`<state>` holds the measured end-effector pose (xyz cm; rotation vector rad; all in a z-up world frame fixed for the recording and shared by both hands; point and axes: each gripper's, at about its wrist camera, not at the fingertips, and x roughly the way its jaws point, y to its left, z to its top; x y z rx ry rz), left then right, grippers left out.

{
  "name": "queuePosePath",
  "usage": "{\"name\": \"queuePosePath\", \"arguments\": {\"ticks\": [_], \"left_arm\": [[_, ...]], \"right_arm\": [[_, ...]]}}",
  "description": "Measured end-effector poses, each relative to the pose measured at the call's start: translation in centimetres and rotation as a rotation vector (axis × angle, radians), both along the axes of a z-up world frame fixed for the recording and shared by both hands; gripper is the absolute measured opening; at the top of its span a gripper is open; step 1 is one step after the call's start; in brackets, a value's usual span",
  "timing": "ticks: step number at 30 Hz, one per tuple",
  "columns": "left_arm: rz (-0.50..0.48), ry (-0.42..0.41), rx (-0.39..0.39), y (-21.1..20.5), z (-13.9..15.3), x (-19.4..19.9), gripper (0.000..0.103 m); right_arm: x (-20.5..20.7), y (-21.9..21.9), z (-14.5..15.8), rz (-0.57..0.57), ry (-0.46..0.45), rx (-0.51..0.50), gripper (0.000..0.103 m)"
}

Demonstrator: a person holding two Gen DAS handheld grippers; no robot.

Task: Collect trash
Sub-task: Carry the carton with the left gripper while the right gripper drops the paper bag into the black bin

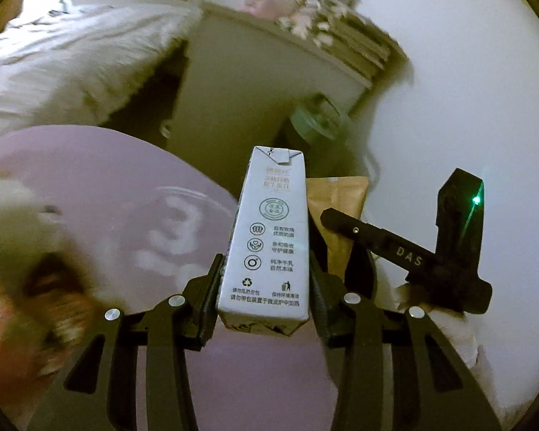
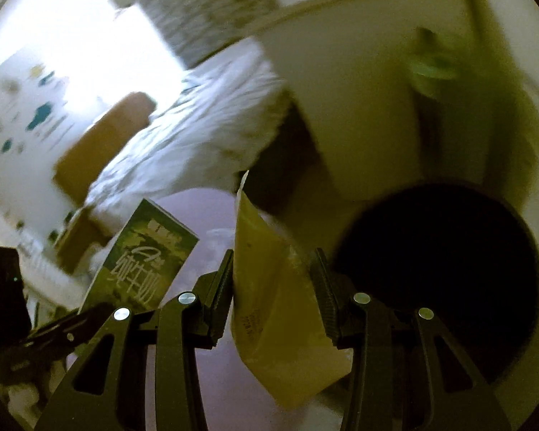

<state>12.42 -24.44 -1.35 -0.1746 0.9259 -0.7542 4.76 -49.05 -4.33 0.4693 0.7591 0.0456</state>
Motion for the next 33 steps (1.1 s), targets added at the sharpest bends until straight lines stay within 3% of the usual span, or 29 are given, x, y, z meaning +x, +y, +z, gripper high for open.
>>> {"name": "queuePosePath", "arguments": {"ticks": [8, 11, 17, 24, 25, 26, 27, 28, 33], "left_arm": [[-0.104, 0.055, 0.037, -8.0, -2.9, 1.8, 0.042], [-0.132, 0.065, 0.056, -10.0, -3.8, 1.9, 0.042], [-0.163, 0.083, 0.117, -12.8, -5.4, 2.4, 0.042], [-0.175, 0.070, 0.186, -13.9, -6.0, 2.2, 0.045], [-0.179, 0.071, 0.196, -13.9, -5.9, 2.2, 0.052], [-0.173, 0.060, 0.201, -13.8, -5.7, 2.0, 0.065], [-0.159, 0.043, 0.208, -13.5, -5.5, 1.8, 0.072], [-0.141, 0.025, 0.213, -13.2, -5.3, 1.8, 0.079], [-0.104, -0.008, 0.195, -10.7, -4.1, 1.2, 0.079]], "right_arm": [[-1.9, -6.2, -4.7, -0.108, 0.084, 0.021, 0.043], [-1.3, -6.4, -5.2, -0.128, 0.111, 0.031, 0.043], [-0.7, -8.6, -7.3, -0.159, 0.154, 0.034, 0.043], [-1.0, -9.7, -7.6, -0.178, 0.163, 0.063, 0.043], [-0.8, -10.0, -7.7, -0.179, 0.168, 0.072, 0.043], [-1.1, -10.1, -7.7, -0.183, 0.175, 0.081, 0.053], [-0.9, -10.2, -7.6, -0.190, 0.177, 0.088, 0.066], [-1.1, -10.2, -7.6, -0.193, 0.172, 0.101, 0.069], [-0.8, -9.8, -7.6, -0.167, 0.201, 0.155, 0.071]]}}
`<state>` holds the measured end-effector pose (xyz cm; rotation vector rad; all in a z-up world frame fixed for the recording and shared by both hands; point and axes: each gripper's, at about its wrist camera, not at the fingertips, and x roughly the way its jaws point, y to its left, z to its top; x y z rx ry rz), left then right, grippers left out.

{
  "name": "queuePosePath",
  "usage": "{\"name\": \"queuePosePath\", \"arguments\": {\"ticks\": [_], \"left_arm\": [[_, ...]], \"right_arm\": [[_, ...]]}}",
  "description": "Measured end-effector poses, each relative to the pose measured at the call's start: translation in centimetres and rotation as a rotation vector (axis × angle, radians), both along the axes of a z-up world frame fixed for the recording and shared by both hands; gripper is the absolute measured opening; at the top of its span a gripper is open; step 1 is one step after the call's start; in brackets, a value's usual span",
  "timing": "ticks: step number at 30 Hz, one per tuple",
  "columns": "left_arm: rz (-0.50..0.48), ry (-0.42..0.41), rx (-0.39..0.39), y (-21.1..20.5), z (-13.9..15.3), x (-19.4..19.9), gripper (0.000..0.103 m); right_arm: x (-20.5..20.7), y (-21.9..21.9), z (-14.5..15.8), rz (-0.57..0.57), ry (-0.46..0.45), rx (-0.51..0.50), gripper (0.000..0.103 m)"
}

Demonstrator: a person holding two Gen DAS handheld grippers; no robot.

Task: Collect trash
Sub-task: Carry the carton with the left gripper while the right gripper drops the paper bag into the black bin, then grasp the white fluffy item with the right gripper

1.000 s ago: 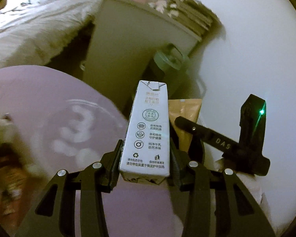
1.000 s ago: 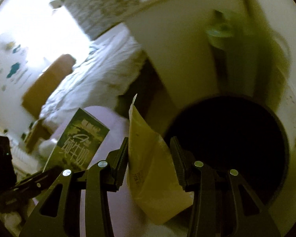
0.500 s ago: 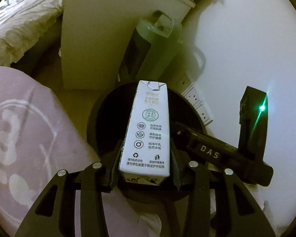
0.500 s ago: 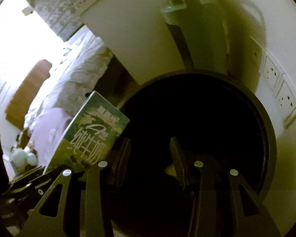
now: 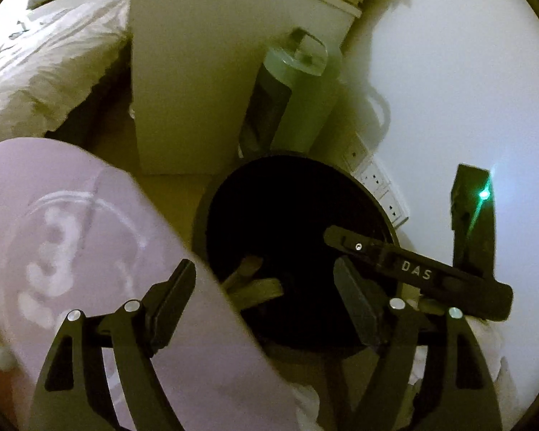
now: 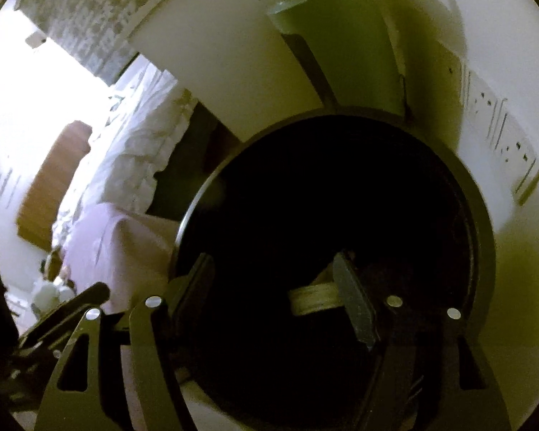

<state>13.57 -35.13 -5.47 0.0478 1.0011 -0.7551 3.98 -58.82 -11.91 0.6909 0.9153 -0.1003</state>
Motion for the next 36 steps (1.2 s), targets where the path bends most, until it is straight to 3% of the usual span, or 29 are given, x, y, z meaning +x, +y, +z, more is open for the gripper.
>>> {"name": "queuePosePath", "arguments": {"ticks": [5, 9, 10, 12, 13, 14, 15, 17, 19, 25, 27, 29, 34, 36], "left_arm": [[0.060, -0.038, -0.054, 4.2, 2.0, -1.3, 0.079], [0.130, -0.081, -0.085, 8.5, 3.9, -2.6, 0.079], [0.150, -0.092, -0.090, 9.7, 4.4, -3.0, 0.079], [0.196, -0.121, -0.100, 12.5, 5.3, -3.6, 0.079], [0.222, -0.137, -0.099, 13.9, 5.6, -4.0, 0.079], [0.260, -0.158, -0.092, 15.8, 5.9, -4.4, 0.079], [0.290, -0.171, -0.085, 17.2, 6.1, -4.6, 0.079], [0.372, -0.193, -0.067, 20.8, 6.4, -4.9, 0.079], [0.458, -0.200, -0.050, 24.4, 6.5, -5.1, 0.079], [0.671, -0.229, 0.031, 33.7, 6.2, -4.8, 0.079], [0.734, -0.208, 0.065, 36.6, 5.3, -3.7, 0.079], [0.773, -0.171, 0.105, 38.7, 4.0, -2.4, 0.079], [0.795, -0.078, 0.150, 42.2, 1.0, 0.6, 0.077], [0.777, -0.061, 0.160, 42.5, 0.3, 1.1, 0.069]], "right_arm": [[0.9, 2.3, -0.1, 0.073, 0.036, 0.029, 0.072], [2.0, 6.2, 2.1, 0.186, -0.003, 0.050, 0.072], [2.1, 7.5, 3.4, 0.221, -0.036, 0.042, 0.072], [0.9, 11.3, 9.0, 0.305, -0.255, -0.045, 0.072], [0.3, 12.6, 10.8, 0.334, -0.345, -0.087, 0.081], [-0.4, 14.2, 12.6, 0.365, -0.428, -0.141, 0.097], [-0.4, 16.3, 13.7, 0.428, -0.469, -0.194, 0.099], [1.8, 19.6, 13.0, 0.547, -0.337, -0.205, 0.099], [2.8, 21.4, 12.3, 0.578, -0.309, -0.187, 0.097], [5.3, 25.9, 12.7, 0.663, -0.315, -0.171, 0.096], [6.7, 27.5, 12.6, 0.687, -0.302, -0.160, 0.088], [7.5, 28.9, 12.1, 0.711, -0.279, -0.144, 0.081], [11.6, 33.0, 10.7, 0.796, -0.207, -0.106, 0.080], [13.0, 34.3, 9.9, 0.818, -0.178, -0.106, 0.080]]}}
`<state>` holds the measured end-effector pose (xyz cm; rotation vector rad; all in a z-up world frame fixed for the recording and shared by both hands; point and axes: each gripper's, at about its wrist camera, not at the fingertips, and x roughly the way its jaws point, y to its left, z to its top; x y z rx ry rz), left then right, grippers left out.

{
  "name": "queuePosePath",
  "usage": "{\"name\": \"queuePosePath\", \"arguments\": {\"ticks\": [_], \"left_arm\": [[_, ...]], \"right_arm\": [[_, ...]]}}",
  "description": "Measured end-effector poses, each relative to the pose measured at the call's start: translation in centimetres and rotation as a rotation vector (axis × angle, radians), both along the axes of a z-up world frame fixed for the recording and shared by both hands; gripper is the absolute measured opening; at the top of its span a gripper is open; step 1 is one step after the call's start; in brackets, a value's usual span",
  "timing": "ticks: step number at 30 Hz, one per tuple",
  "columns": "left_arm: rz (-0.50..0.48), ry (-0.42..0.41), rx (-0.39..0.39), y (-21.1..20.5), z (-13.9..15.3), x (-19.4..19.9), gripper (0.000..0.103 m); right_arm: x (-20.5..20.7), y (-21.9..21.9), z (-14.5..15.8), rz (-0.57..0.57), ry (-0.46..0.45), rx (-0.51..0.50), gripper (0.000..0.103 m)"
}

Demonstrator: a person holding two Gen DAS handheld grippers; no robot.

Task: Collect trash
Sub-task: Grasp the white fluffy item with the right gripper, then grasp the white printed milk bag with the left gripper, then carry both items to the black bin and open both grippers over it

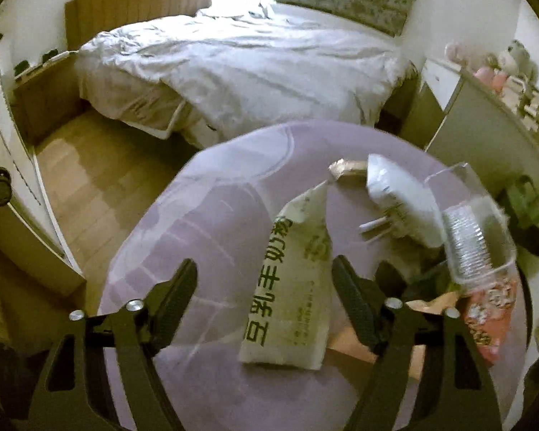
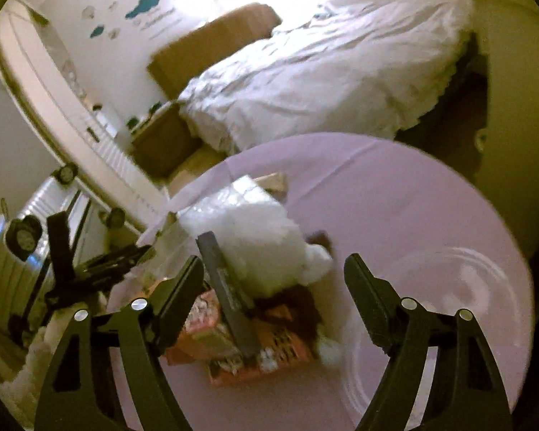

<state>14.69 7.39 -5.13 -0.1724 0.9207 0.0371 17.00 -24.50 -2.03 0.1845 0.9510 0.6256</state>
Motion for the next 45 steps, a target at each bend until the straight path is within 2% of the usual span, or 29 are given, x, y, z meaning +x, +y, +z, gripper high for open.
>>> {"name": "queuePosePath", "arguments": {"ticks": [2, 4, 6, 8, 10, 11, 17, 25, 31, 38, 45], "left_arm": [[-0.020, 0.026, -0.004, -0.1, -0.7, 0.6, 0.057], [-0.029, 0.033, 0.002, 0.1, -1.3, 0.7, 0.051], [-0.040, 0.030, -0.012, 0.4, -1.5, 0.6, 0.044], [-0.049, 0.030, -0.033, 0.5, -1.7, 0.6, 0.034], [-0.052, 0.024, -0.033, 0.5, -1.6, 0.3, 0.031], [-0.053, 0.020, -0.038, 0.3, -1.5, 0.1, 0.027], [-0.028, -0.038, -0.069, 0.5, 0.2, -1.5, 0.009], [-0.055, -0.113, -0.097, -0.9, 3.3, -3.7, 0.007], [-0.099, -0.175, -0.119, -3.6, 6.2, -5.3, 0.006], [-0.300, -0.220, -0.149, -11.7, 9.0, -6.2, 0.006], [-0.499, -0.188, -0.190, -21.2, 8.0, -5.6, 0.006]], "right_arm": [[1.0, 1.1, -0.6, 0.011, 0.016, -0.017, 0.080], [1.8, 2.1, -1.3, 0.013, 0.036, -0.022, 0.076], [2.2, 2.4, -2.0, 0.014, 0.067, -0.009, 0.066], [2.4, 2.7, -2.4, 0.013, 0.075, 0.000, 0.060], [2.3, 2.8, -2.4, 0.023, 0.086, 0.009, 0.051], [2.2, 2.7, -2.4, 0.025, 0.089, 0.011, 0.046], [0.2, 1.1, -1.3, -0.024, 0.033, 0.040, 0.040], [-3.4, -3.6, 1.4, -0.132, -0.090, 0.059, 0.039], [-6.6, -8.1, 2.9, -0.231, -0.156, 0.052, 0.039], [-9.8, -12.3, 2.9, -0.318, -0.177, 0.033, 0.039], [-12.4, -16.3, 1.9, -0.418, -0.181, -0.019, 0.039]]}}
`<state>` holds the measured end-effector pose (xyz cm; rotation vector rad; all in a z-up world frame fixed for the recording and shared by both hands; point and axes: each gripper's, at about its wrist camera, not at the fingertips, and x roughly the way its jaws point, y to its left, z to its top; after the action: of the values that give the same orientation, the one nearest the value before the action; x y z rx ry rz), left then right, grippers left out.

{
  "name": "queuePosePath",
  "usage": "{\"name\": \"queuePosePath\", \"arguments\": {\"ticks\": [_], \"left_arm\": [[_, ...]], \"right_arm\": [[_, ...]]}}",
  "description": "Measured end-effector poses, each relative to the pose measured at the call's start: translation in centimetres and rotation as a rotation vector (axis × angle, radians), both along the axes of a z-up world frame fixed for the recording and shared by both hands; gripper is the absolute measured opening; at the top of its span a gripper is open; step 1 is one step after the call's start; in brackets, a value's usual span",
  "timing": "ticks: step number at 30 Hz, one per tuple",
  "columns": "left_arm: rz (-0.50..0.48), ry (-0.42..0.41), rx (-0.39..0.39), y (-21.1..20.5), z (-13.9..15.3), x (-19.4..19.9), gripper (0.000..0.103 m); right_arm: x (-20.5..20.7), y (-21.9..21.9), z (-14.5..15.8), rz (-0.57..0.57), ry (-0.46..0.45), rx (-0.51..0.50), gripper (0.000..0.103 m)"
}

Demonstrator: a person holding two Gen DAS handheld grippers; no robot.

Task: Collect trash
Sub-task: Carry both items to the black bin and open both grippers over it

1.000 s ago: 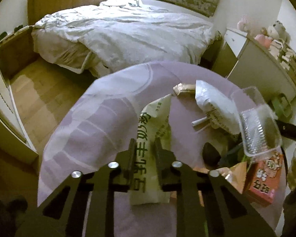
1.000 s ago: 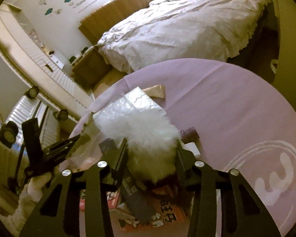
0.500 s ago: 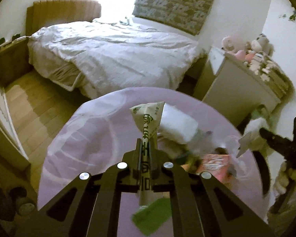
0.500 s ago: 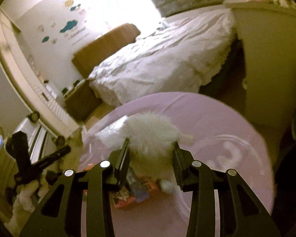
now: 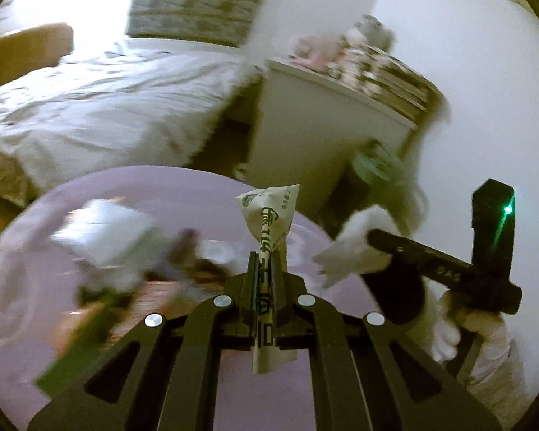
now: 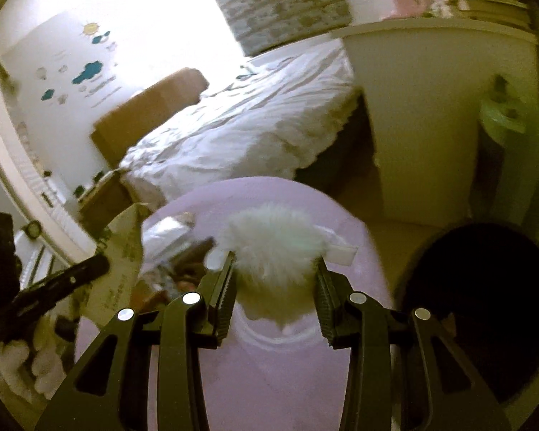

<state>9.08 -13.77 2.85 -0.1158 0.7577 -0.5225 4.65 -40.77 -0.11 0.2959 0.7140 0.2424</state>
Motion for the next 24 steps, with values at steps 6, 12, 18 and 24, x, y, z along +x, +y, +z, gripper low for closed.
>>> {"name": "queuePosePath", "arguments": {"ticks": [6, 12, 18, 24], "left_arm": [[-0.144, 0.039, -0.014, -7.3, -2.0, 1.0, 0.007], [-0.240, 0.084, -0.004, -13.0, -4.1, 1.4, 0.007], [-0.300, 0.131, 0.012, -17.7, -6.1, 2.2, 0.007], [-0.354, 0.165, 0.041, -21.7, -7.9, 2.2, 0.007]], "right_arm": [[-1.7, -4.6, -1.3, -0.116, 0.022, -0.037, 0.039], [-3.0, -9.1, -3.3, -0.220, 0.053, -0.055, 0.039], [-3.9, -13.0, -5.7, -0.317, 0.102, -0.064, 0.039], [-4.5, -15.9, -8.5, -0.378, 0.150, -0.050, 0.039]]}}
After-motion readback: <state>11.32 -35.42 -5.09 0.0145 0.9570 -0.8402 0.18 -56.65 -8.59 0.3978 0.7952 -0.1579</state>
